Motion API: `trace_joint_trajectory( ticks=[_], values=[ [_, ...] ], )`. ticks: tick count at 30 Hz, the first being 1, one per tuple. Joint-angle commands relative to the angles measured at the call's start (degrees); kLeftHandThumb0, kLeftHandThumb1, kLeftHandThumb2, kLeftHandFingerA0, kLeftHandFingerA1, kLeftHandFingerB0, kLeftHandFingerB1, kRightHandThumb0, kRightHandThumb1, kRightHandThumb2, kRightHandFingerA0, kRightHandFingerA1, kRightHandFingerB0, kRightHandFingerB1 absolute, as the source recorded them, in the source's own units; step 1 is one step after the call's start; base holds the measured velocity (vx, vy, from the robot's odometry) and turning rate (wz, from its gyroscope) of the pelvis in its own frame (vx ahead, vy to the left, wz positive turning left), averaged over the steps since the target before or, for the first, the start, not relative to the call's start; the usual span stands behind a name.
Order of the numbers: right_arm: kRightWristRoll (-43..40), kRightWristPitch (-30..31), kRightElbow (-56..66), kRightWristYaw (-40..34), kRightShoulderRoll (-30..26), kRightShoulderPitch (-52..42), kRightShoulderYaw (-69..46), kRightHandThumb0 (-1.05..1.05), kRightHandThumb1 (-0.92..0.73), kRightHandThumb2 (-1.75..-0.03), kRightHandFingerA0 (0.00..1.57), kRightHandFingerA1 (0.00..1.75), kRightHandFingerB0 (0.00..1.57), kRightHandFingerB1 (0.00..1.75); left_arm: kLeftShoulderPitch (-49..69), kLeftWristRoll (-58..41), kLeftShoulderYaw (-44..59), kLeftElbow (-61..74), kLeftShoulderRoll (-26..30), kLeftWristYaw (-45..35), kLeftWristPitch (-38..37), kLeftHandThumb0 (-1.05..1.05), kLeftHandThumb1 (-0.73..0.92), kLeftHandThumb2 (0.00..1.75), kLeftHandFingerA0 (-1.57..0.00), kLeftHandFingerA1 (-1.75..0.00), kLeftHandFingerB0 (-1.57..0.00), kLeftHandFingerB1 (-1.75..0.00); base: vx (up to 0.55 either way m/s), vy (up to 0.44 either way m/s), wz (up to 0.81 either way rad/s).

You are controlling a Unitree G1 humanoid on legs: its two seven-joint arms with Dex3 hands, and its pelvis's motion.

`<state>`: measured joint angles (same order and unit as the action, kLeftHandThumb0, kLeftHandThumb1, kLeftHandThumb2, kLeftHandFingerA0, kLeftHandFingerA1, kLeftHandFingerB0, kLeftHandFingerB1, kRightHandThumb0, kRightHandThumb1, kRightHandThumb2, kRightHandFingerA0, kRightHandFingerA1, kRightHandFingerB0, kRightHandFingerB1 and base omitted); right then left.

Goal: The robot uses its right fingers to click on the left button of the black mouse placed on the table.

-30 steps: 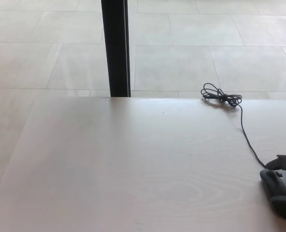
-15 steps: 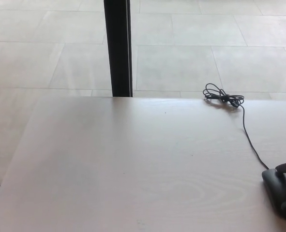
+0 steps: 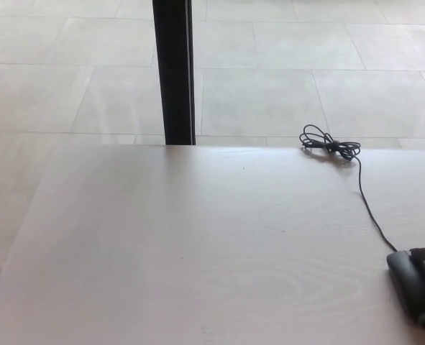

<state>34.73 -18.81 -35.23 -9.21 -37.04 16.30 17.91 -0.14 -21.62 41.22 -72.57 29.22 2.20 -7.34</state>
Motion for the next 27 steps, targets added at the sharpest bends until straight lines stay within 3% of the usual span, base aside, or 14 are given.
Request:
trace_joint_trajectory(
  ticks=[1, 2, 3, 4, 5, 7, 8, 12, 17, 19, 20, 21, 22, 27],
  values=[
    [1.7, 1.2, 0.5, 2.5, 0.5, -0.3, 1.6, -0.62, -0.76, -0.63, 0.27, 0.4, 0.46, 0.37, 0.3, -1.0, 0.4, -0.1, 1.2, -1.0, -1.3, -0.61, 0.57, 0.57, -0.78, -0.63, -0.56, -0.51, 0.0, 0.0, 0.0],
    [1.6, 1.4, 0.7, 2.8, 0.5, -0.2, 1.6, -0.62, -0.76, -0.63, 0.27, 0.4, 0.46, 0.37, 0.3, -0.8, 0.2, -0.1, 1.2, -0.9, -1.3, -0.61, 0.57, 0.57, -0.78, -0.63, -0.56, -0.51, 0.0, 0.0, 0.0],
    [1.3, 1.5, 0.7, 3.0, 0.5, -0.1, 1.5, -0.61, -0.76, -0.63, 0.27, 0.4, 0.46, 0.37, 0.4, -0.5, 0.0, -0.1, 1.2, -0.8, -1.5, -0.63, 0.43, 0.84, -0.74, -0.7, -0.53, -0.61, 0.0, 0.0, 0.0],
    [1.3, 1.8, 0.7, 3.3, 0.5, 0.3, 1.5, -0.61, -0.76, -0.63, 0.27, 0.39, 0.46, 0.37, 0.5, -0.4, -0.2, 0.2, 1.1, -0.7, -1.4, -0.63, 0.44, 0.85, -0.73, -0.7, -0.53, -0.61, 0.0, 0.0, 0.0],
    [1.3, 1.6, 0.7, 3.2, 0.4, 0.5, 1.6, -0.6, -0.76, -0.63, 0.27, 0.41, 0.47, 0.37, 0.4, -0.9, 0.2, 0.3, 1.1, -0.9, -1.2, -0.61, 0.57, 0.57, -0.78, -0.63, -0.59, -0.51, 0.0, 0.0, 0.0],
    [2.1, 1.3, 0.7, 2.0, 0.2, 1.0, 1.8, -0.6, -0.75, -0.62, 0.3, 0.42, 0.49, 0.37, 0.2, -1.0, 0.3, 0.2, 1.0, -0.6, -0.9, -0.59, 0.58, 0.57, -0.78, -0.65, -0.56, -0.51, 0.0, 0.0, 0.0],
    [2.2, 1.3, 0.9, 1.9, 0.1, 1.3, 1.8, -0.61, -0.76, -0.63, 0.28, 0.41, 0.47, 0.37, 0.1, -0.8, 0.2, 0.1, 1.1, -0.4, -0.6, -0.63, 0.44, 0.84, -0.74, -0.72, -0.49, -0.6, 0.0, 0.0, 0.0],
    [2.6, 1.6, 1.2, 2.1, -0.3, 1.6, 1.9, -0.61, -0.75, -0.63, 0.3, 0.42, 0.49, 0.38, 0.2, -0.1, -0.5, 0.1, 1.2, -0.2, -0.9, -0.64, 0.44, 0.85, -0.73, -0.71, -0.49, -0.61, 0.0, 0.0, 0.0],
    [3.0, 1.9, 0.9, 1.8, -0.5, 1.0, 2.0, -0.6, -0.75, -0.62, 0.31, 0.41, 0.5, 0.38, 0.1, -0.1, -0.8, 0.0, 1.6, 0.0, -0.6, -0.65, 0.44, 0.85, -0.71, -0.7, -0.51, -0.61, 0.0, 0.0, 0.0],
    [3.0, 1.2, 0.7, 1.5, -0.5, 0.8, 2.1, -0.61, -0.74, -0.62, 0.31, 0.42, 0.5, 0.38, 0.1, -0.5, -0.5, 0.1, 1.4, -0.3, -1.2, -0.62, 0.57, 0.57, -0.81, -0.67, -0.56, -0.51, 0.0, 0.0, 0.0],
    [3.2, 1.2, 0.6, 2.1, -0.5, 1.1, 2.4, -0.61, -0.76, -0.63, 0.28, 0.41, 0.47, 0.36, 0.2, -0.2, -0.7, 0.1, 1.4, -0.2, -1.3, -0.65, 0.44, 0.86, -0.69, -0.7, -0.52, -0.61, 0.0, 0.0, 0.0],
    [3.4, 1.1, 0.4, 2.7, -0.6, 1.4, 2.8, -0.61, -0.76, -0.63, 0.28, 0.41, 0.47, 0.36, 0.3, 0.1, -1.1, 0.1, 1.4, -0.1, -1.3, -0.65, 0.44, 0.86, -0.69, -0.7, -0.52, -0.61, 0.0, 0.0, 0.0],
    [3.9, 1.1, 0.5, 2.3, -0.6, 1.4, 3.0, -0.63, -0.77, -0.63, 0.27, 0.41, 0.48, 0.36, 0.3, -0.1, -1.0, 0.2, 1.4, -0.7, -1.4, -0.63, 0.58, 0.58, -0.75, -0.63, -0.56, -0.51, 0.0, 0.0, 0.0],
    [4.5, 1.3, 1.3, 2.0, 0.0, 2.0, 3.5, -0.63, -0.76, -0.63, 0.29, 0.42, 0.48, 0.37, 0.1, -0.5, -0.9, 0.1, 1.4, 0.0, -1.0, -0.6, 0.57, 0.57, -0.82, -0.69, -0.61, -0.53, 0.0, 0.0, 0.0]
  ],
)
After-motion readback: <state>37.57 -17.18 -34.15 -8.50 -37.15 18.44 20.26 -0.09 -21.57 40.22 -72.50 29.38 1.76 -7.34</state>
